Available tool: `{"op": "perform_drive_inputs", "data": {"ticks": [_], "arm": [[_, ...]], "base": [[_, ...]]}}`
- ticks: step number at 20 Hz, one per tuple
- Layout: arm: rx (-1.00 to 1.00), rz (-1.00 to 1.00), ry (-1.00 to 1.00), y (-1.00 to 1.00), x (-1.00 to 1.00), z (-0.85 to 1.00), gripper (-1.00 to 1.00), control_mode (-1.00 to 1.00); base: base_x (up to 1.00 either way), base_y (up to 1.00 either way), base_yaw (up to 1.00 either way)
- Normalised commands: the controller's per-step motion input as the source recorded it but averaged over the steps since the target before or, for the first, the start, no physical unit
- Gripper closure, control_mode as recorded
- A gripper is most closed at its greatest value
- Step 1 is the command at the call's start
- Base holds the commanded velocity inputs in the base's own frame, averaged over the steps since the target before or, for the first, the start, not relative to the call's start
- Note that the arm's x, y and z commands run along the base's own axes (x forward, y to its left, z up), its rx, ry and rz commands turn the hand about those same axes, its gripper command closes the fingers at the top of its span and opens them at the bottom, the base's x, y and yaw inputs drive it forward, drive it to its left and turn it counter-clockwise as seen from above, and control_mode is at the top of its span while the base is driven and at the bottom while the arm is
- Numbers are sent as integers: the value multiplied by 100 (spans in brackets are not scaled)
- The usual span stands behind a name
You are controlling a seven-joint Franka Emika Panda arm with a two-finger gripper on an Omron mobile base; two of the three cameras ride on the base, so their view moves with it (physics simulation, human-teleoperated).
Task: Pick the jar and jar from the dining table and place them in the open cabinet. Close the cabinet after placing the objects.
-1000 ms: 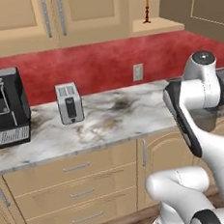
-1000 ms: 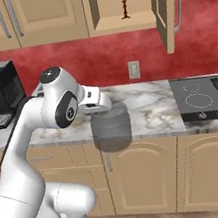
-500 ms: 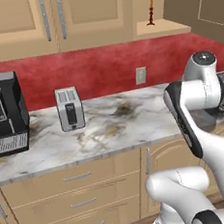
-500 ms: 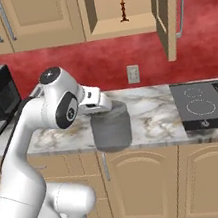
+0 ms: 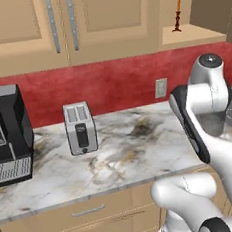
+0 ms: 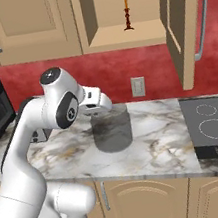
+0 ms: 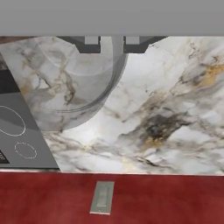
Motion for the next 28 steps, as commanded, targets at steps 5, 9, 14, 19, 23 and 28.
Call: {"op": "perform_drive_inputs", "data": {"ticks": [5, 9, 14, 19, 23, 28], "arm": [[0, 0, 0, 0, 0, 0, 100, 100], [0, 0, 0, 0, 0, 0, 100, 100], [0, 0, -3, -11, -3, 0, 100, -100], [-1, 4, -28, -16, -3, 58, 100, -100], [-18, 16, -47, 15, 0, 99, 100, -100], [-27, 4, -39, 0, -17, 97, 100, -100]], "base": [[0, 0, 0], [0, 0, 0], [0, 0, 0], [0, 0, 0], [0, 0, 0], [0, 0, 0]]}}
